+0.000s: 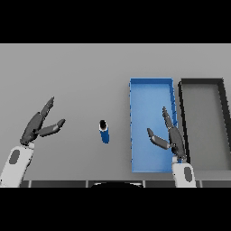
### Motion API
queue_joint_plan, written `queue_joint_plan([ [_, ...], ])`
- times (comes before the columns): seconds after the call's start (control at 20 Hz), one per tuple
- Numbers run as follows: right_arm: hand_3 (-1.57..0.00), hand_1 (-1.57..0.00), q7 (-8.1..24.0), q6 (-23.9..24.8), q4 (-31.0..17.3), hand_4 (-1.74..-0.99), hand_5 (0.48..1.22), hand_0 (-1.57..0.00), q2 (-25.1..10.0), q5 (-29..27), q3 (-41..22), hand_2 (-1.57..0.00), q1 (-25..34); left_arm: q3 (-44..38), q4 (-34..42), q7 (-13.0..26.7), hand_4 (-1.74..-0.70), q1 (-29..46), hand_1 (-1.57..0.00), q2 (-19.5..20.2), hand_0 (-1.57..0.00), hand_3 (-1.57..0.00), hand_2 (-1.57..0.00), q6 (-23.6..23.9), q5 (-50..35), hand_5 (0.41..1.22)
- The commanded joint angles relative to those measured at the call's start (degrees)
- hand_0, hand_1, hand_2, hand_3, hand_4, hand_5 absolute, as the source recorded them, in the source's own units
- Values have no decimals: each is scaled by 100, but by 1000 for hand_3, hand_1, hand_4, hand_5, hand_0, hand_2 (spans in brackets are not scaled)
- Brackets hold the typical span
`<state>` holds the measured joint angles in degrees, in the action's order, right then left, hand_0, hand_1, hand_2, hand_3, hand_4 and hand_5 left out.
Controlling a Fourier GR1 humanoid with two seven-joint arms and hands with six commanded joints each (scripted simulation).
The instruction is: Pick up the blue pipe and place it into the blue bin.
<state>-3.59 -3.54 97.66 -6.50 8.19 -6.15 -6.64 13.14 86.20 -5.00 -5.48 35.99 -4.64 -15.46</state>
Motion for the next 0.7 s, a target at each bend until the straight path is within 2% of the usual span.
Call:
queue_joint_plan([
  [0.0,1,1,30,25,61,-1203,614,1,-78,58,20,1,27,0,2,20,-1080,-57,1,53,1,1,1,-54,-1,596],
  [0.1,1,1,243,112,-3,-1186,601,1,-5,141,-17,1,91,41,97,-67,-1085,25,1,104,1,1,1,-219,-71,604],
  [0.35,1,1,-39,49,43,-1198,607,1,-71,118,-16,1,83,456,677,-132,-1102,349,1,247,1,1,1,-796,-131,554],
  [0.45,1,1,49,26,-41,-1205,611,1,-47,142,-51,1,116,698,844,60,-1124,342,1,123,1,1,1,-892,-106,514],
  [0.55,1,1,-15,25,-61,-1208,612,1,-58,167,-56,1,115,964,1006,86,-1158,398,1,6,1,1,1,-978,34,497],
  [0.65,1,1,58,22,-43,-1212,613,1,-79,144,-29,1,151,1155,1036,63,-1176,397,1,-131,1,1,1,-922,291,484],
])
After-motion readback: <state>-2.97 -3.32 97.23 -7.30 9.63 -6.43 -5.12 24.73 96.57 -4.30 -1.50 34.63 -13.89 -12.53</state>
